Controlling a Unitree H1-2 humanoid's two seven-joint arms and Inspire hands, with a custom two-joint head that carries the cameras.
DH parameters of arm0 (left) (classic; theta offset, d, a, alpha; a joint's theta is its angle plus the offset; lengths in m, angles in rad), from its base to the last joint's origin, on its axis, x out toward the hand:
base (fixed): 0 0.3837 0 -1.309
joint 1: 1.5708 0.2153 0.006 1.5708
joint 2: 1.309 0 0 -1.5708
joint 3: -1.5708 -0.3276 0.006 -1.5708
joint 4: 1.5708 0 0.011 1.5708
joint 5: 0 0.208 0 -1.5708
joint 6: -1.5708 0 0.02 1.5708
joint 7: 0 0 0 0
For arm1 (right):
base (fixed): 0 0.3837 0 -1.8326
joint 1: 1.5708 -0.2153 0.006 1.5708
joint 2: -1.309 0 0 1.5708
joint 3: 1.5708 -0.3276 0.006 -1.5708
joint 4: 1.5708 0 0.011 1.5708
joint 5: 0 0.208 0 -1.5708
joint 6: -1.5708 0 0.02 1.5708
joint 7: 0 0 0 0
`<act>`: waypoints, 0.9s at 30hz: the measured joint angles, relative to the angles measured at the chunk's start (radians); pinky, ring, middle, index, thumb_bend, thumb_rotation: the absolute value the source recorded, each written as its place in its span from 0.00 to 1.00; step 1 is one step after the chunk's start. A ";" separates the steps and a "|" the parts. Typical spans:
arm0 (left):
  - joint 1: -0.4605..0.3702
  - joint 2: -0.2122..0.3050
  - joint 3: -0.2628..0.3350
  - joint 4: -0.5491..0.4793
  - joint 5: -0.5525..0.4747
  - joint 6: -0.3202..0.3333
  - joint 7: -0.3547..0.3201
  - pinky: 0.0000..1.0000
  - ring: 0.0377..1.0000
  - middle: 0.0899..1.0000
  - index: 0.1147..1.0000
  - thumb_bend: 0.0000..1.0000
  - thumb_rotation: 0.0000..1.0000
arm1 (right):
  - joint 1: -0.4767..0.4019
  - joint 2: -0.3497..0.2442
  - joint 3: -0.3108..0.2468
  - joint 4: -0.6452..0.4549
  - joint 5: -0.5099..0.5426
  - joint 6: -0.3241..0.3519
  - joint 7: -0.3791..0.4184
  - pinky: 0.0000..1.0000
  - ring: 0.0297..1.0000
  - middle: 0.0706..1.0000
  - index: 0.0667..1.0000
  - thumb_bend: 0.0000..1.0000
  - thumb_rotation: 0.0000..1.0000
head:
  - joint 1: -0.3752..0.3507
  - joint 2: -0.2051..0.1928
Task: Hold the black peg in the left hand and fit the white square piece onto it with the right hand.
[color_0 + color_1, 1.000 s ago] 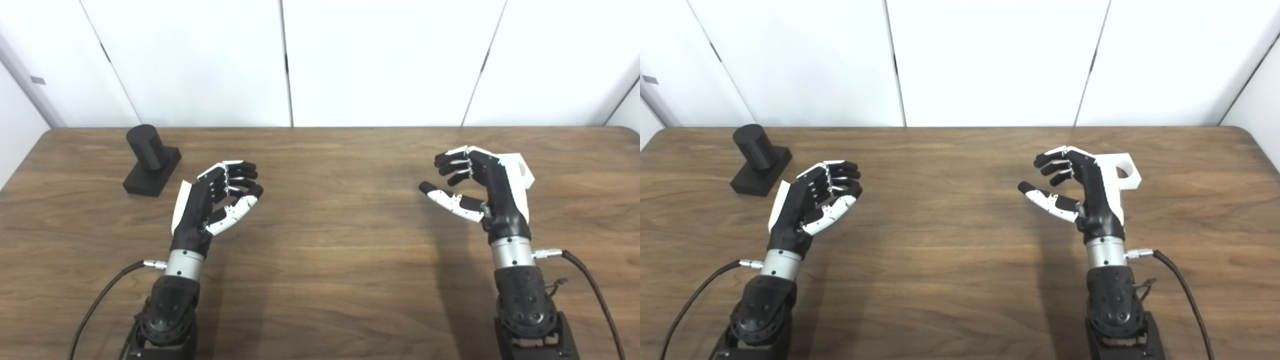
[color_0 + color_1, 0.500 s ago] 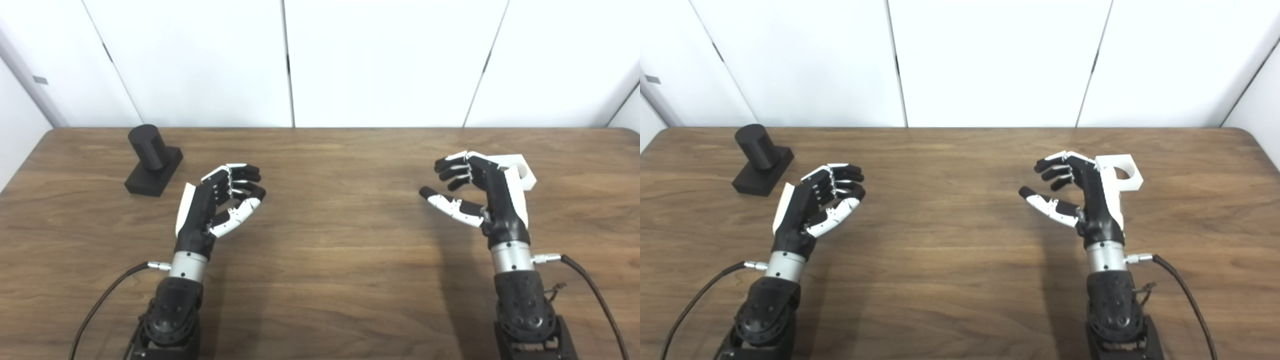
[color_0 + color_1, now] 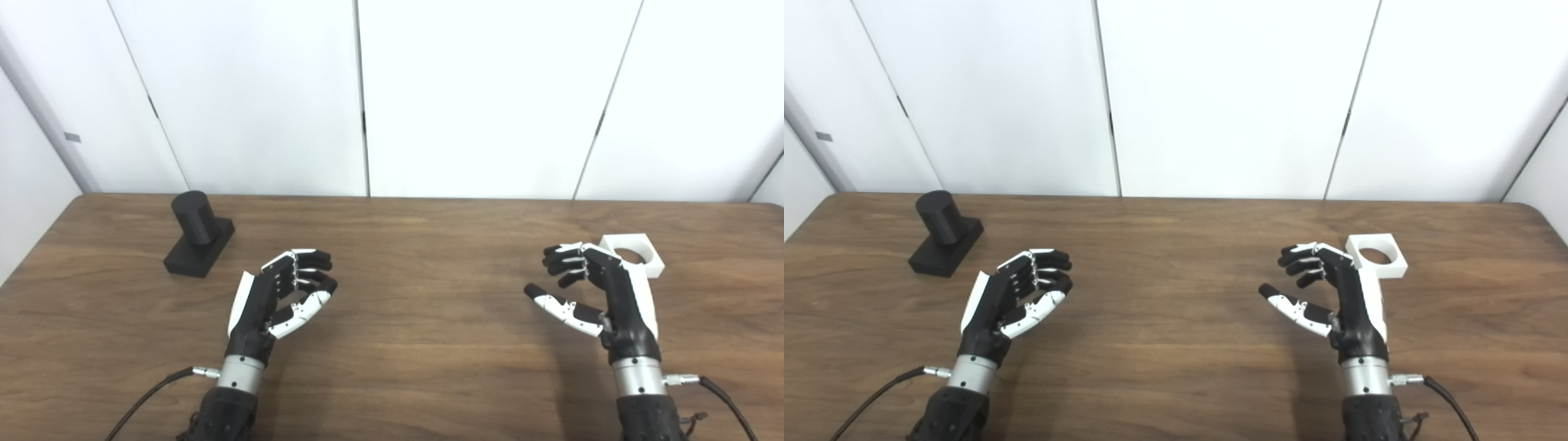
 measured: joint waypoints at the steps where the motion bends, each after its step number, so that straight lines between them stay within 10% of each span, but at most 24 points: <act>1: 0.000 0.000 0.000 0.001 -0.001 0.000 0.000 0.52 0.60 0.62 0.58 0.59 0.28 | 0.000 0.000 0.000 0.000 0.000 0.000 0.000 0.44 0.54 0.61 0.46 0.50 0.12 | 0.000 0.000; 27: 0.000 -0.072 -0.036 0.009 0.041 0.000 0.037 0.53 0.60 0.60 0.43 0.50 0.07 | 0.002 -0.024 -0.042 -0.052 0.067 0.048 0.039 0.46 0.55 0.62 0.46 0.49 0.11 | 0.273 -0.055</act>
